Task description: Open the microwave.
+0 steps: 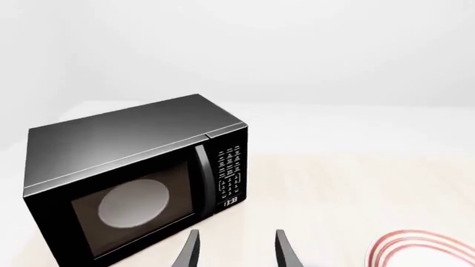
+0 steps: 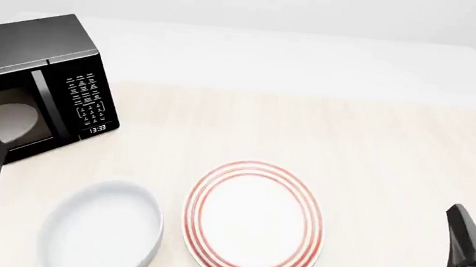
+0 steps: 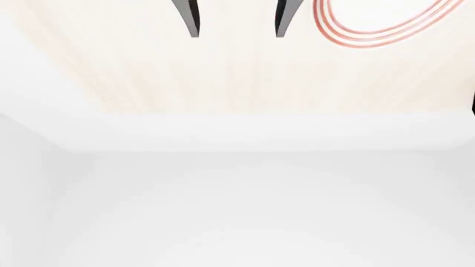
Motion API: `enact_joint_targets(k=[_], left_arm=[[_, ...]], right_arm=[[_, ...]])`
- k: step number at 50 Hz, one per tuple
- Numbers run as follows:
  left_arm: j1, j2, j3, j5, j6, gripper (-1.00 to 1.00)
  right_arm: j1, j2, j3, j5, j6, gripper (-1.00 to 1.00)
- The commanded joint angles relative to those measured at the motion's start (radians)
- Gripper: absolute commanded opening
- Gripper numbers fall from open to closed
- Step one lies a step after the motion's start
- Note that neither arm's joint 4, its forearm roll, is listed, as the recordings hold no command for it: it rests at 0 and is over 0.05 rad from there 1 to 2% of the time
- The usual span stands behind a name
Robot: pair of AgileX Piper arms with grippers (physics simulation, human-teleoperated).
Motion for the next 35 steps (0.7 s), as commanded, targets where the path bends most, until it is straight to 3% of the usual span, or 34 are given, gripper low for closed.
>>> enact_joint_targets(k=[1, 24, 35], left_arm=[[0.012, 0.138, -0.045, -0.083, 0.009, 1.0], [0.068, 0.245, -0.04, -0.152, -0.002, 1.0], [0.094, 0.352, -0.029, -0.239, -0.003, 1.0]], right_arm=[[0.0, 0.0, 0.0, -0.001, 0.0, 1.0], [0.0, 0.001, -0.002, 0.001, 0.0, 1.0], [0.0, 0.0, -0.001, 0.001, 0.0, 1.0]])
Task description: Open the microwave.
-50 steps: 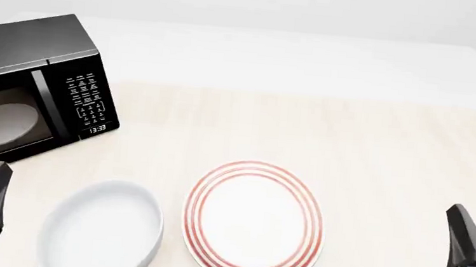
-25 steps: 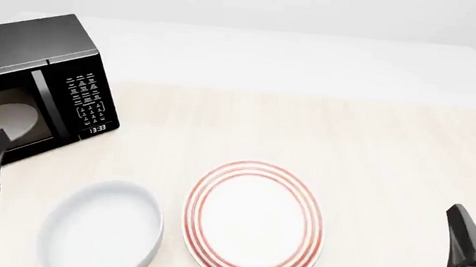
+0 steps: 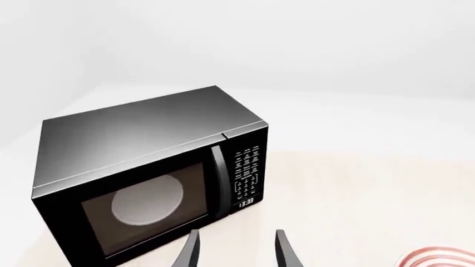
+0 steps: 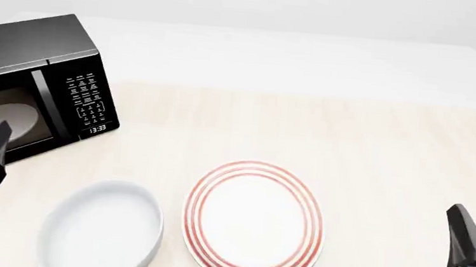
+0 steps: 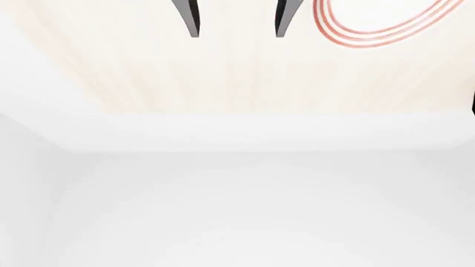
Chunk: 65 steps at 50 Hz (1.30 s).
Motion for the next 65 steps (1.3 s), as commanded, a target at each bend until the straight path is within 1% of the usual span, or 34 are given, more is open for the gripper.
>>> enact_joint_targets(k=[1, 13, 14, 16, 30, 34, 40, 42, 53, 65], left_arm=[[0.018, 0.096, 0.009, -0.079, -0.002, 1.0], [0.003, 0.249, 0.011, -0.222, -0.011, 1.0], [0.008, 0.27, 0.012, -0.246, -0.008, 1.0], [0.008, 0.291, 0.014, -0.267, -0.009, 1.0], [0.001, 0.413, -0.011, -0.348, -0.008, 1.0], [0.0, 0.477, -0.009, -0.403, -0.014, 1.0], [-0.003, 0.52, -0.021, -0.432, -0.013, 1.0], [-0.002, 0.518, -0.019, -0.44, 0.002, 1.0], [-0.006, 0.613, -0.049, -0.489, -0.005, 1.0], [-0.008, 0.68, -0.077, -0.518, -0.009, 1.0]], right_arm=[[0.0, 0.0, 0.0, 0.0, 0.0, 1.0], [0.0, 0.001, 0.001, -0.001, 0.0, 1.0], [0.0, 0.0, -0.016, 0.016, 0.0, 1.0], [0.0, 0.0, -0.017, 0.016, 0.0, 1.0], [0.0, 0.0, -0.017, 0.016, 0.0, 1.0], [0.0, 0.0, -0.017, 0.016, 0.0, 1.0], [0.0, 0.0, -0.017, 0.016, 0.0, 1.0], [0.0, 0.0, -0.017, 0.016, 0.0, 1.0], [-0.001, 0.0, -0.017, 0.016, 0.0, 1.0], [0.0, 0.0, -0.017, 0.016, 0.0, 1.0]])
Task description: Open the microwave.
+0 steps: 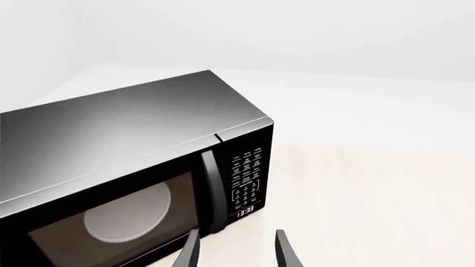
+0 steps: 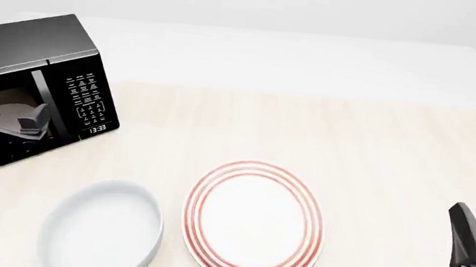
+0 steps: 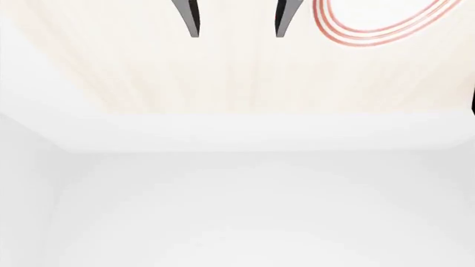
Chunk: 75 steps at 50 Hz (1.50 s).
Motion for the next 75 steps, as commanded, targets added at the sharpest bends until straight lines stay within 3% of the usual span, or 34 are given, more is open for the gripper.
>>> enact_joint_targets(k=[1, 55, 75], left_arm=[[-0.001, 0.078, -0.028, -0.039, -0.003, 1.0], [0.047, 0.297, -0.098, -0.144, -0.03, 1.0], [0.043, 0.414, -0.177, -0.157, -0.038, 1.0]], right_arm=[[0.0, 0.0, 0.0, 0.0, 0.0, 1.0], [0.0, 0.0, 0.0, 0.0, 0.0, 1.0], [0.0, 0.0, 0.0, 0.0, 0.0, 1.0]])
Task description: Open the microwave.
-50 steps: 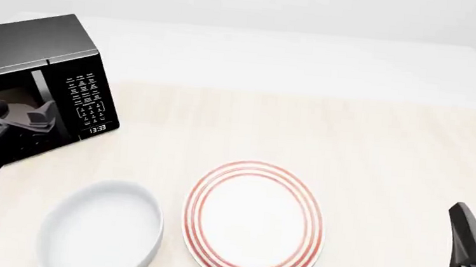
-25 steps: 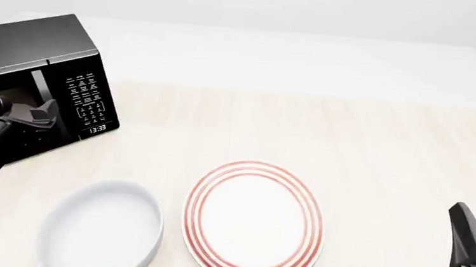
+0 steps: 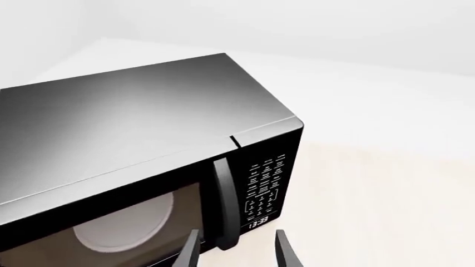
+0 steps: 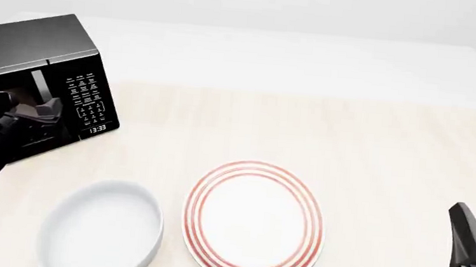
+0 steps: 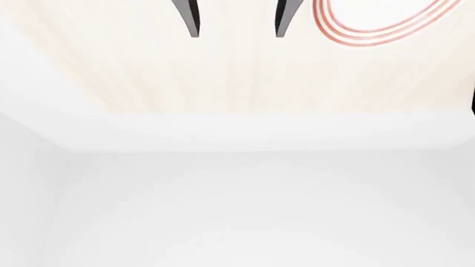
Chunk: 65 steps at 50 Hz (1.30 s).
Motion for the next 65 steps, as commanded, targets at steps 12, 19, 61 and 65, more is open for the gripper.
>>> enact_joint_targets(k=[12, 19, 61, 65], left_arm=[[-0.004, 0.112, -0.054, -0.029, -0.006, 1.0], [-0.006, 0.136, -0.063, -0.037, -0.011, 1.0], [0.001, 0.304, -0.143, -0.065, -0.025, 1.0], [0.001, 0.317, -0.153, -0.06, -0.03, 1.0]], right_arm=[[0.0, 0.0, 0.0, 0.0, 0.0, 1.0], [0.0, 0.0, 0.0, 0.0, 0.0, 1.0], [0.0, 0.0, 0.0, 0.0, 0.0, 1.0], [0.0, 0.0, 0.0, 0.0, 0.0, 1.0]])
